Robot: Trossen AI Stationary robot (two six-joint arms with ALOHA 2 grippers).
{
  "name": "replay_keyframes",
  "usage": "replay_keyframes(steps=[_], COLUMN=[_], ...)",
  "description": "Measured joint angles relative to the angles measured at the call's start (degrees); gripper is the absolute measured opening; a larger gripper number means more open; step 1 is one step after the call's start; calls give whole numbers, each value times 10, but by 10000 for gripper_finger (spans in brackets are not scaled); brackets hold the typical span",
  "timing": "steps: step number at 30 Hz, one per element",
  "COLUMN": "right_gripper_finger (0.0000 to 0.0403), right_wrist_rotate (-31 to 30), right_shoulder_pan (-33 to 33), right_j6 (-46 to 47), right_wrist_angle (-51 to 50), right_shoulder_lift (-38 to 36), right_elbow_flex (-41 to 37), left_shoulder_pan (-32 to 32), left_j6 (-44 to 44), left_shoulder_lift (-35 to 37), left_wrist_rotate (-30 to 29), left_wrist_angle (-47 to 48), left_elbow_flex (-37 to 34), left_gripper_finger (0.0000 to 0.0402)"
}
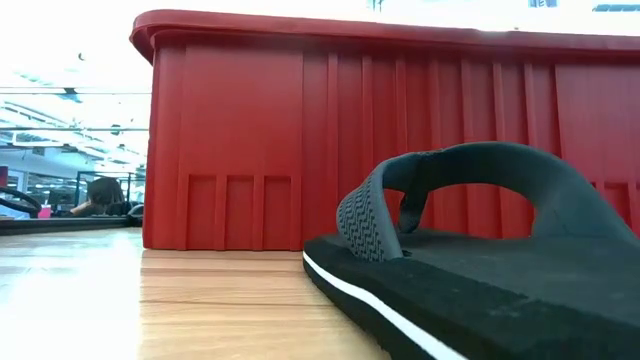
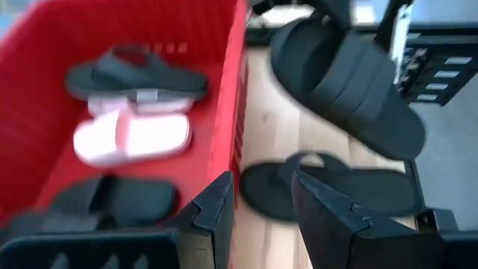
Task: Pick and place slides into bin
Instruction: Put the black slide into the red bin
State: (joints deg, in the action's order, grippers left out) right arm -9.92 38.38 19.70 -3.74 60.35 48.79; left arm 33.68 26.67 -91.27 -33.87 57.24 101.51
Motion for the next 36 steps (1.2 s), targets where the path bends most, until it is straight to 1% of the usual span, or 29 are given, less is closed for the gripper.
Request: replay_keyframes(steps=[5, 9, 12, 15, 19, 29, 34, 36], right_gripper_finger=[1, 1, 2, 2, 1, 1, 0, 0], right_wrist_rotate=[-9, -6, -5, -6, -6, -3, -3, -3], right_shoulder_pan=[-27, -46, -55, -57, -58, -61, -49, -41], right_j6=[-28, -47, -50, -29, -23, -28, -26, -24], right_wrist_angle=[0, -13, -48, -95, -122, -121, -132, -141], right_shoulder_lift=[0, 0, -1, 2, 16, 17, 11, 10], right_elbow_flex=[31, 54, 63, 62, 50, 48, 47, 47], left_shoulder_pan=[2, 1, 2, 2, 2, 1, 3, 6], left_j6=[-112, -141, -142, -140, -142, -140, -111, -99], left_shoulder_lift=[-2, -2, -2, -2, -2, -2, -2, -2], left_wrist_rotate=[-14, -17, -18, -12, -10, -8, -7, -7], left_wrist_angle=[-79, -96, -99, -99, -99, -99, -98, -106], left_elbow_flex=[0, 0, 0, 0, 0, 0, -1, -12], left_gripper_finger=[134, 134, 134, 134, 134, 134, 134, 134])
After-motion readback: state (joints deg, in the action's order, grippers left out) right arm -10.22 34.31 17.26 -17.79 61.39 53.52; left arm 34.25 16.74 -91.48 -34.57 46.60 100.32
